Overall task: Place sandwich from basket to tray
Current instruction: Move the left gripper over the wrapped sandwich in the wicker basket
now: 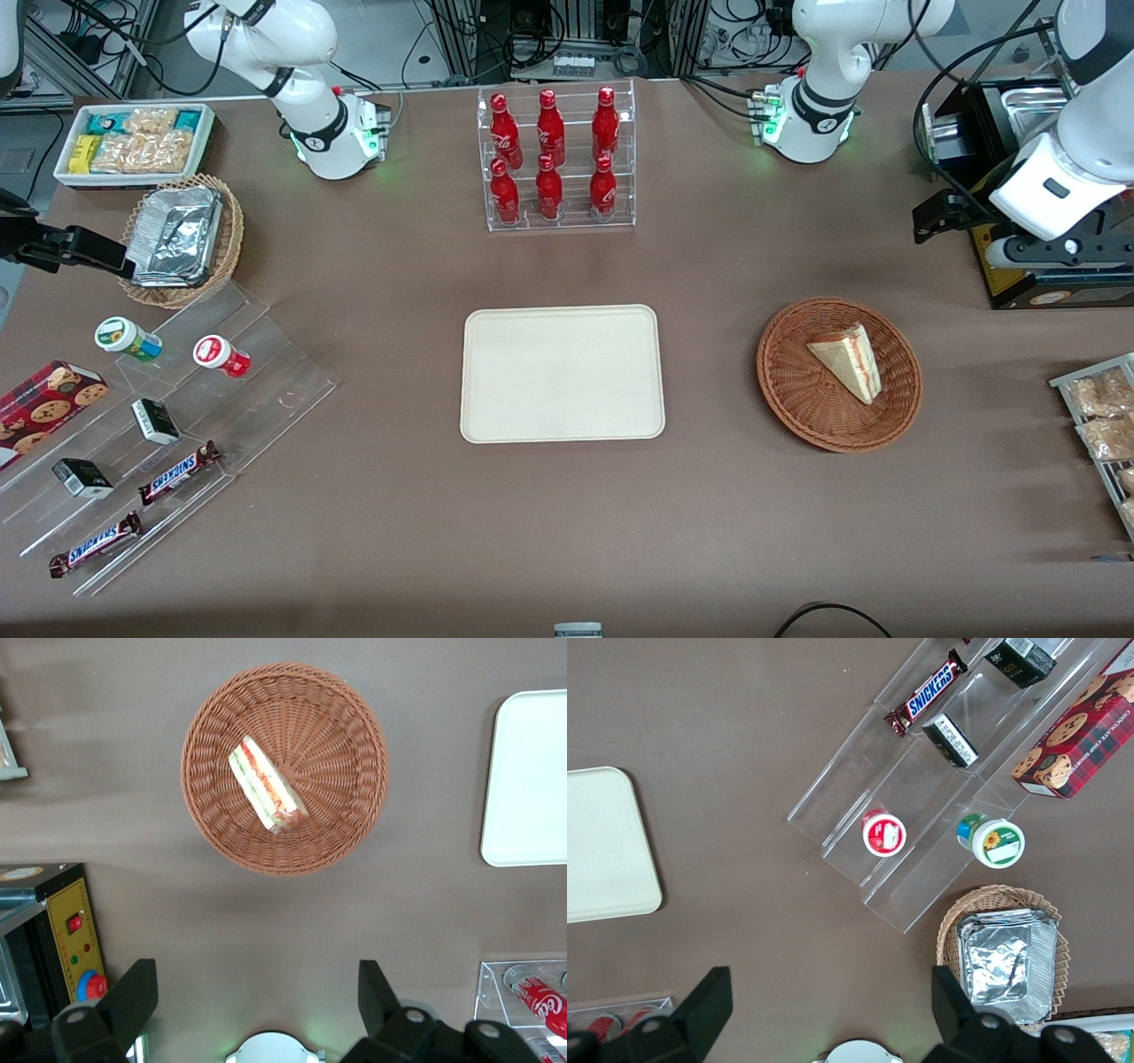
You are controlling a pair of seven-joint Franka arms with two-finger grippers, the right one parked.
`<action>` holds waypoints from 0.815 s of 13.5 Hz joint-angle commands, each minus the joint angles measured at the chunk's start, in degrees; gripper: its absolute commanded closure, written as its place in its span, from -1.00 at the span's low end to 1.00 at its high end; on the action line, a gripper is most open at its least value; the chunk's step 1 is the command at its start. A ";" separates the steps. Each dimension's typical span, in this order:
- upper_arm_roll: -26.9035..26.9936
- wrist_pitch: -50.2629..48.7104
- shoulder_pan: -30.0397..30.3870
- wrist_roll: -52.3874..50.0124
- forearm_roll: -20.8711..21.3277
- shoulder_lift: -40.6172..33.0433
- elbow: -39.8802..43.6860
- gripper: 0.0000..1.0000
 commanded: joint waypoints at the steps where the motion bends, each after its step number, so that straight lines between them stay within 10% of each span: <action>1: -0.47 -2.19 1.09 0.93 -0.68 0.40 1.68 -1.00; 7: 1.54 2.62 1.44 -1.09 0.90 3.91 -1.03 -1.00; 11: 3.75 22.00 1.44 -9.23 0.11 3.48 -17.35 -1.00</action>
